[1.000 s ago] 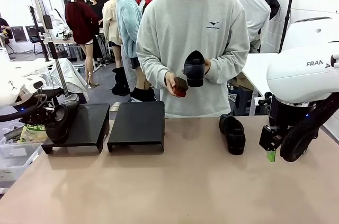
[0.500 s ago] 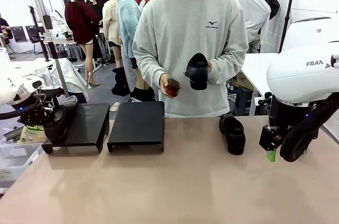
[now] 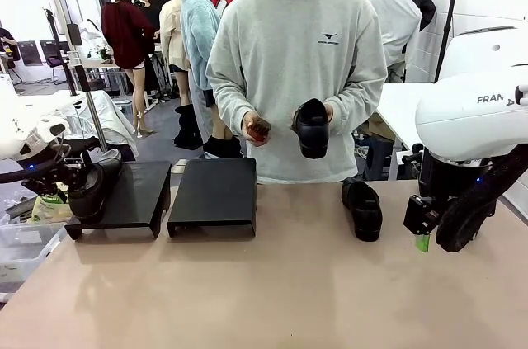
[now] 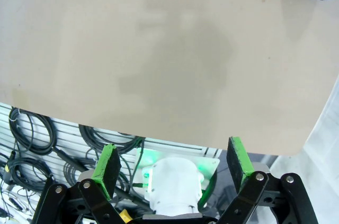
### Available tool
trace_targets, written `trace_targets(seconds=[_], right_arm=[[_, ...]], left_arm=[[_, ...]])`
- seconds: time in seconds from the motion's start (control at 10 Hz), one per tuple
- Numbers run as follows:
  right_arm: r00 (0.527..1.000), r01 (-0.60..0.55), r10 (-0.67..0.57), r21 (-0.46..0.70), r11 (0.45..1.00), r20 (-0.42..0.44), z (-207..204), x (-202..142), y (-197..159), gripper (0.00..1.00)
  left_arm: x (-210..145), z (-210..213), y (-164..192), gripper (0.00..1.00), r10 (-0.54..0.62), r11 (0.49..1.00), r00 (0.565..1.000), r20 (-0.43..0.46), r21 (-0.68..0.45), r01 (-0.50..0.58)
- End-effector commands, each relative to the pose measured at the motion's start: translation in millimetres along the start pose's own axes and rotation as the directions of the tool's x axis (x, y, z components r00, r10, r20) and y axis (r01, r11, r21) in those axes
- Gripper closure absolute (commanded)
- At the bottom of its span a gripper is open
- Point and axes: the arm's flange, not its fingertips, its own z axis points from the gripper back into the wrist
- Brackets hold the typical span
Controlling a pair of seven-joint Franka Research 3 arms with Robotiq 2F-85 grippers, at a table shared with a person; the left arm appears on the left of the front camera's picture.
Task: Organize the shoes by placing them on the stand.
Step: Place the Shoe from the middle of the table onto the Shoes Stand.
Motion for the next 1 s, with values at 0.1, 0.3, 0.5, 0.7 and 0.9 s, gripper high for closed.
trace_targets(seconds=[0.1, 0.3, 0.5, 0.7, 0.9], right_arm=[[1.000, 0.016, -0.016, 0.009, 1.000, -0.007, 0.3, -1.5, 2.5, 0.00], [1.000, 0.016, -0.016, 0.009, 1.000, -0.007, 0.3, -1.5, 2.5, 0.00], [1.000, 0.016, -0.016, 0.009, 1.000, -0.007, 0.3, -1.5, 2.5, 0.00], [1.000, 0.016, -0.016, 0.009, 1.000, -0.007, 0.3, -1.5, 2.5, 0.00], [1.000, 0.016, -0.016, 0.009, 1.000, -0.007, 0.3, -1.5, 2.5, 0.00]], left_arm=[[-1.4, 17.9, -3.3, 0.00, -0.036, 0.998, 0.999, 0.018, 0.046, 0.035], [-4.8, 27.3, -7.8, 0.00, -0.055, 0.998, 0.998, 0.039, 0.046, 0.053], [-9.5, 41.0, -10.3, 0.00, -0.061, 0.997, 0.994, 0.089, 0.048, 0.057], [0.9, 35.3, -9.3, 0.00, -0.067, 0.997, 0.996, 0.062, 0.033, 0.066], [0.9, 35.3, -9.3, 0.00, -0.067, 0.997, 0.996, 0.062, 0.033, 0.066]])
